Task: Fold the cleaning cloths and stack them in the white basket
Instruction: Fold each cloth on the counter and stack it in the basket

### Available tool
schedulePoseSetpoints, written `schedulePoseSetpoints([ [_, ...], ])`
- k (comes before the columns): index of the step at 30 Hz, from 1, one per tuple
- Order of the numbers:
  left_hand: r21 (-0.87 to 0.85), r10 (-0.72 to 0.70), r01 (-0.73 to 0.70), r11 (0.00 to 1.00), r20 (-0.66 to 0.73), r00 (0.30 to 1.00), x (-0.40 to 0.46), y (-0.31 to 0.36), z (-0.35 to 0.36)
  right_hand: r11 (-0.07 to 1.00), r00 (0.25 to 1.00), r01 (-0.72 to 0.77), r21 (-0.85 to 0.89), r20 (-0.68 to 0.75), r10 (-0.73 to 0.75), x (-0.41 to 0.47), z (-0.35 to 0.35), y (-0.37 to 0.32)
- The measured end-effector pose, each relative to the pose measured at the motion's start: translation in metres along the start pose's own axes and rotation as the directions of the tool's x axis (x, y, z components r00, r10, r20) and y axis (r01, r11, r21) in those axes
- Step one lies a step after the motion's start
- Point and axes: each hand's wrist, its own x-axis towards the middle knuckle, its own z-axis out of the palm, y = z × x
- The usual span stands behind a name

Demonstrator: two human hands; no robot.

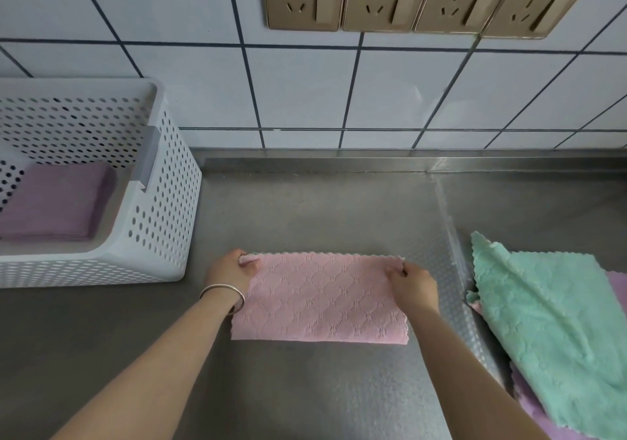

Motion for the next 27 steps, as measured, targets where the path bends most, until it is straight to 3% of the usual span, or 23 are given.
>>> schedulePoseSetpoints([
  [5, 0.107, -0.013, 0.018, 0.994, -0.045, 0.999, 0.001, 0.0, -0.002, 0.999, 0.998, -0.041, -0.014, -0.04, 0.04, 0.0, 0.004, 0.001],
  [9, 0.079, -0.058, 0.078, 0.994, -0.23, 0.971, -0.012, 0.005, -0.005, 0.996, 0.991, -0.085, 0.005, -0.1, 0.086, -0.009, 0.003, 0.003],
  [13, 0.184, 0.184, -0.113, 0.976, -0.432, 0.883, -0.027, 0.0, 0.015, 0.994, 0.99, -0.088, -0.059, -0.119, 0.081, -0.024, 0.006, 0.009],
  [16, 0.331, 0.413, -0.308, 0.892, -0.318, 0.854, -0.043, 0.004, 0.031, 0.996, 0.989, -0.081, -0.03, -0.124, 0.077, -0.04, 0.011, 0.016],
  [19, 0.479, 0.603, -0.512, 0.713, -0.046, 0.796, -0.058, 0.009, 0.05, 0.996, 0.992, -0.071, -0.062, -0.105, 0.065, -0.055, 0.017, 0.022],
  [21, 0.543, 0.597, -0.579, 0.608, 0.167, 0.785, -0.064, 0.017, 0.059, 0.993, 0.993, -0.078, -0.087, -0.091, 0.07, -0.062, 0.018, 0.025],
  [23, 0.553, 0.522, -0.608, 0.569, 0.328, 0.787, -0.068, 0.021, 0.068, 0.99, 0.992, -0.108, -0.094, -0.076, 0.101, -0.065, 0.018, 0.029],
  [27, 0.566, 0.445, -0.584, 0.582, 0.38, 0.811, -0.069, 0.025, 0.069, 0.973, 0.988, -0.152, -0.176, -0.042, 0.147, -0.065, 0.015, 0.031],
])
